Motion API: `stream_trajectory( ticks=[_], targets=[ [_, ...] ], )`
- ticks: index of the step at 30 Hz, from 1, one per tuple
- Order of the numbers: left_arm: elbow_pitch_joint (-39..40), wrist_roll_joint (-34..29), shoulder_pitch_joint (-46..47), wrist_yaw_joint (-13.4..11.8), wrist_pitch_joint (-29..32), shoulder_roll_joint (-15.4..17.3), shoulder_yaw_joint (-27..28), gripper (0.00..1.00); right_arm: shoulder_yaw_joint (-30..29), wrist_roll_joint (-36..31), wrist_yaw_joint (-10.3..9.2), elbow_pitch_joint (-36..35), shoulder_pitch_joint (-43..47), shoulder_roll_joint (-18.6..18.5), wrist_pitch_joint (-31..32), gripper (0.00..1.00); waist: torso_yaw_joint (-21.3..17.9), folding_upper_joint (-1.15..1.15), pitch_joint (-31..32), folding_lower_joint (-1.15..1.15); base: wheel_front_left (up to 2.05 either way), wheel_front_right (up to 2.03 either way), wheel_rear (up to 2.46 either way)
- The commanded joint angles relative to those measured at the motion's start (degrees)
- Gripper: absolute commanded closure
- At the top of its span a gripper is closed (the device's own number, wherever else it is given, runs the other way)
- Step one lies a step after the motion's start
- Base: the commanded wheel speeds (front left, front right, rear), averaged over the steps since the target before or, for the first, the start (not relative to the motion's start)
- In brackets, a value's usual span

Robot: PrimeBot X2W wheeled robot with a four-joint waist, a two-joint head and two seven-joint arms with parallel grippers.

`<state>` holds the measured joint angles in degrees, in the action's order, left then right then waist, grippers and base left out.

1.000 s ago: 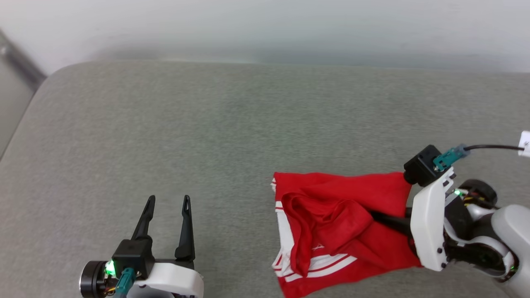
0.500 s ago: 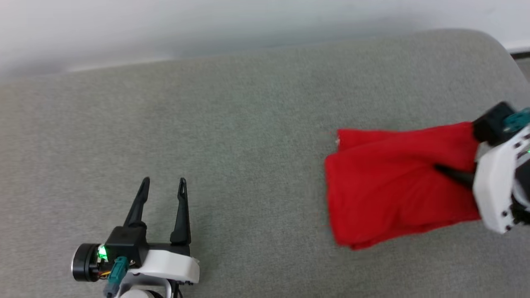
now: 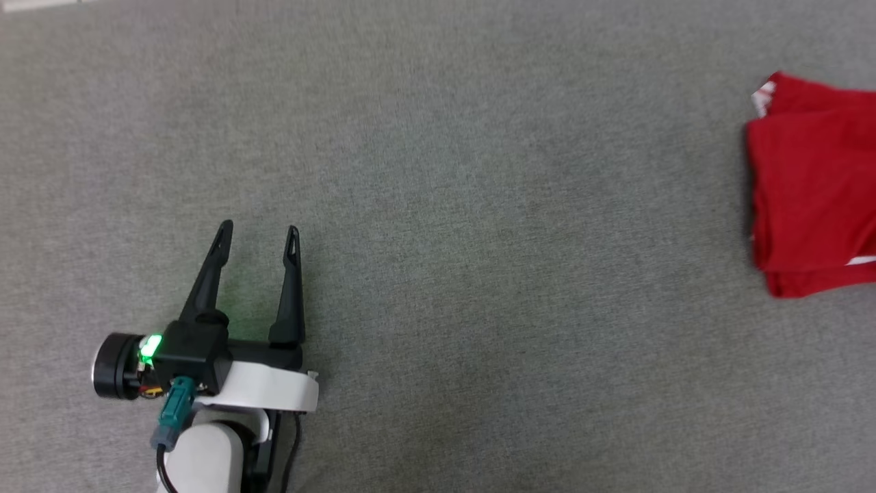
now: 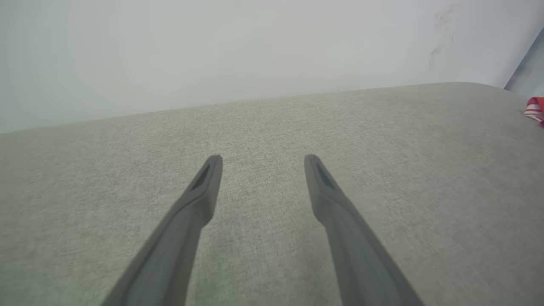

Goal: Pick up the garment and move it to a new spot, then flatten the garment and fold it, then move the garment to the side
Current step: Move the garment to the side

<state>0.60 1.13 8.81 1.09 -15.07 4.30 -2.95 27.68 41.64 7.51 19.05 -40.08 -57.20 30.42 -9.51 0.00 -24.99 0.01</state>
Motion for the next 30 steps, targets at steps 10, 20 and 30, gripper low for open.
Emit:
stream_trajectory(
  ticks=[10, 20, 30],
  targets=[
    [2.2, -0.9, 3.9, 0.5, -0.1, 0.9, -0.1, 0.00, -7.3, -7.0, -0.04, 12.1, -5.9, 4.3, -3.2, 1.00, 0.6, 0.00, -8.7, -0.01, 0.00, 0.00, 0.00],
    [1.4, -0.4, 2.3, -0.2, -0.1, 0.9, 0.4, 0.00, -12.1, -16.5, -0.05, 15.9, -5.5, 8.4, -8.0, 0.00, 0.4, 0.00, -4.3, -0.01, 0.00, 0.00, 0.00],
    [0.1, 1.0, -2.6, -1.0, -0.1, -0.3, 1.2, 0.00, -23.7, -30.2, -0.04, 11.0, -5.6, 17.1, -29.8, 0.00, 2.2, 0.00, 6.3, -0.01, 0.00, 0.00, 0.00]
  ],
)
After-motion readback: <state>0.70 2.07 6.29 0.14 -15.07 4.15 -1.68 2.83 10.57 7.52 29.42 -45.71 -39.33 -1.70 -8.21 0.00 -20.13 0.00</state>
